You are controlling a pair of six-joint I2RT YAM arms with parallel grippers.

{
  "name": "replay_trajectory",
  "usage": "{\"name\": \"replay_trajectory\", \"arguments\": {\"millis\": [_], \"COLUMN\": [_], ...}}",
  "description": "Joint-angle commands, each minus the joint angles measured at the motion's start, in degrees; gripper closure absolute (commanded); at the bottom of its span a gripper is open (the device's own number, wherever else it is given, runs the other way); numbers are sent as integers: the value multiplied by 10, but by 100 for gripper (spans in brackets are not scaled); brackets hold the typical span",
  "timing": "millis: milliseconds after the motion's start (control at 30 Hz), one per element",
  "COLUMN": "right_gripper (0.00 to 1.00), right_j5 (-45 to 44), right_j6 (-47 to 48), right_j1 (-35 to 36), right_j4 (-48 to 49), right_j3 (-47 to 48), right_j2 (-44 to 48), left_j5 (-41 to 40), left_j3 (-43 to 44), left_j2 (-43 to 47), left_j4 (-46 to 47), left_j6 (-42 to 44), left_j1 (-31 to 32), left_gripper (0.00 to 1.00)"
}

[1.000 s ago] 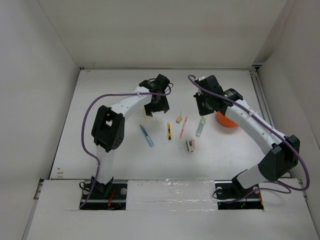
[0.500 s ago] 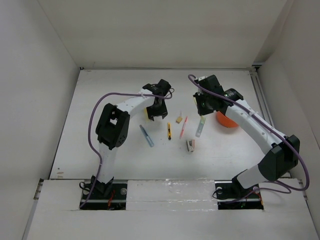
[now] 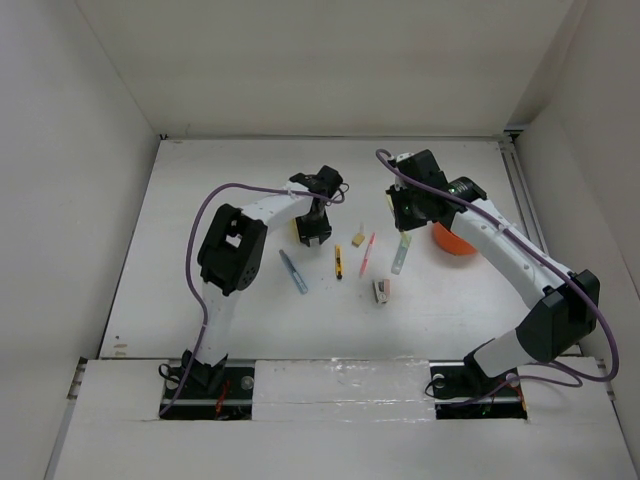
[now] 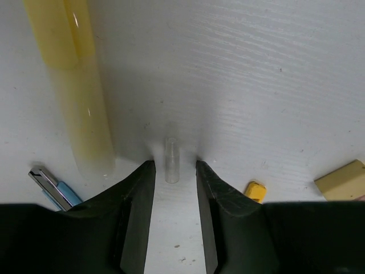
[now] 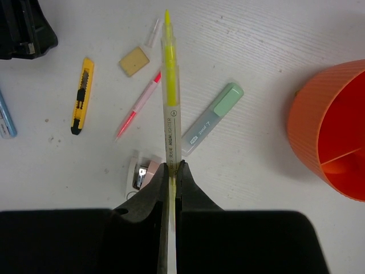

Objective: Sort the stationery into containers
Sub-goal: Close the pen cap on the pen.

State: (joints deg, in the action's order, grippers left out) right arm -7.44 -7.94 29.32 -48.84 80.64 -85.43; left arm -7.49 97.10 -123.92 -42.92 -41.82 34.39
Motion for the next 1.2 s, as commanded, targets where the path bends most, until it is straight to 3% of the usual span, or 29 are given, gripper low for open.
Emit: {"name": "replay_trajectory", "arguments": {"millis": [0, 67, 300, 533, 667, 867, 967, 1167], "right_gripper": [100, 100, 100, 100, 100, 100, 100, 100], "right_j5": [2, 2, 2, 32, 61, 86, 86, 59], "right_j6": [-1, -1, -7, 4, 18, -7, -58, -144], "right_j1": [-2, -2, -2, -2, -14, 2, 38, 143], "right_j4": [15, 15, 20, 51, 102, 175, 244, 399], "right_j3": [22, 22, 22, -13, -47, -153, -209, -354], "right_j2": [4, 4, 4, 30, 63, 95, 121, 209], "left_j5": [-2, -2, 3, 51, 109, 116, 116, 155], "left_j3": [-10, -10, -28, -55, -30, 18, -12, -168], "left_j2": [-8, -8, -20, -13, 54, 141, 208, 362], "left_j4": [1, 1, 1, 52, 87, 159, 231, 429], "left_j6": [1, 1, 6, 39, 52, 46, 46, 39], "left_j1": [1, 1, 1, -11, -38, -63, -69, -69], "left_gripper": [71, 72, 99, 100, 100, 100, 100, 100]}}
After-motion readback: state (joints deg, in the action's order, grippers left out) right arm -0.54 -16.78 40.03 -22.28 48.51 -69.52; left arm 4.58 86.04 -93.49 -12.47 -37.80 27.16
